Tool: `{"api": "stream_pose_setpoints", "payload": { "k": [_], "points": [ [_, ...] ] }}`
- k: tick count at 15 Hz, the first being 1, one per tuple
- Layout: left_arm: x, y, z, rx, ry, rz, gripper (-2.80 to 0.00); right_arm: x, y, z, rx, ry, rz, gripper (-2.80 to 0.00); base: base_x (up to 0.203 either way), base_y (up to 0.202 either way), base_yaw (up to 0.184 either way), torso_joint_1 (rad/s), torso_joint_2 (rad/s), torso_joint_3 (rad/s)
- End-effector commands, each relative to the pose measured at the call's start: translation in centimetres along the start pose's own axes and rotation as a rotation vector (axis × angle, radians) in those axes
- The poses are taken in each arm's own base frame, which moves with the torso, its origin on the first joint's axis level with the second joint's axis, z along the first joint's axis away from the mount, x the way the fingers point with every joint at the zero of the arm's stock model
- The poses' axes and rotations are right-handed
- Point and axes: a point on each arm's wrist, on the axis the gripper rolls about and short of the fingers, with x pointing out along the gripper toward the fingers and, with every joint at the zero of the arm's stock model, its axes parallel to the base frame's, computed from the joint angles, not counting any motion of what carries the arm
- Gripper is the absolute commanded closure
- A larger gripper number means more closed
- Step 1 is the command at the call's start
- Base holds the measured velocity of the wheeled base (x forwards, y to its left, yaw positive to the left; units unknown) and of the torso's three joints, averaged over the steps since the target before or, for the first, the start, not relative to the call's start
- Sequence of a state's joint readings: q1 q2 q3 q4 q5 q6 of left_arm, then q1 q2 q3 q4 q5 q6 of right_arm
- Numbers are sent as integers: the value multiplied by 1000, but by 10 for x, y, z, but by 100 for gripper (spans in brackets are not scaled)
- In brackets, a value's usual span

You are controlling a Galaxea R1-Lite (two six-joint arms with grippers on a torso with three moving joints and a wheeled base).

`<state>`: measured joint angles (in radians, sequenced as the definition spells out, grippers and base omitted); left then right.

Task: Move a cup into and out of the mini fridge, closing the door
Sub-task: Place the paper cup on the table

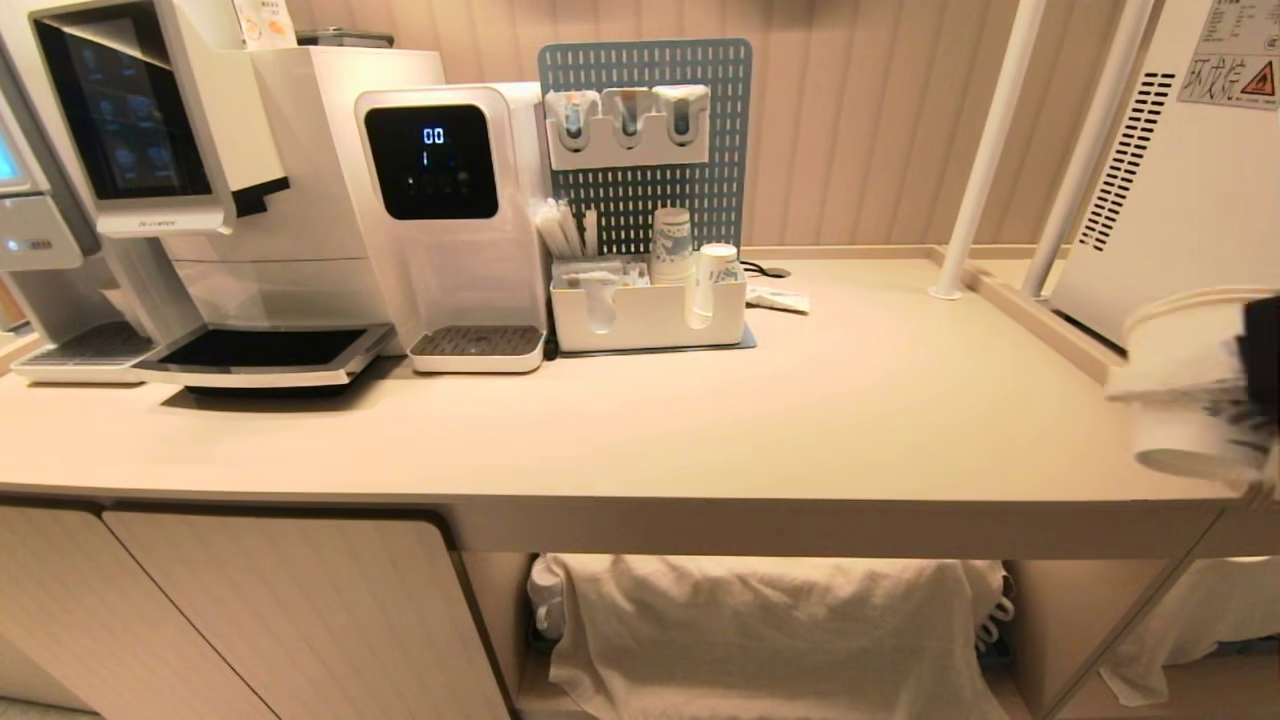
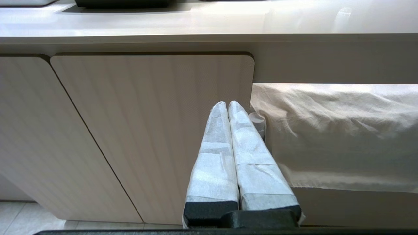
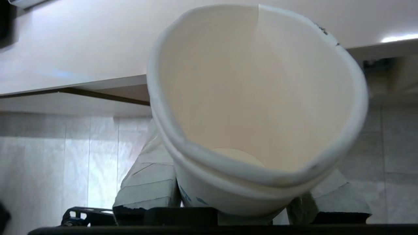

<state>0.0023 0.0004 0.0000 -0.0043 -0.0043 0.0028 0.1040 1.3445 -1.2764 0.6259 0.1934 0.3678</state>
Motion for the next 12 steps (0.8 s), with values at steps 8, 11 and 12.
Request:
{"api": "stream_pose_setpoints", "payload": {
  "k": [8,11,12],
  "points": [
    [0,0,0,0,-1,0,0,217,-19,50,-428,-117,64,0,0,0,0,0,0,0],
    [0,0,0,0,-1,0,0,255,-25,55,-532,-288,76,0,0,0,0,0,0,0],
    [0,0,0,0,-1,0,0,265,-28,52,-548,-337,81,0,0,0,0,0,0,0]
  ]
}}
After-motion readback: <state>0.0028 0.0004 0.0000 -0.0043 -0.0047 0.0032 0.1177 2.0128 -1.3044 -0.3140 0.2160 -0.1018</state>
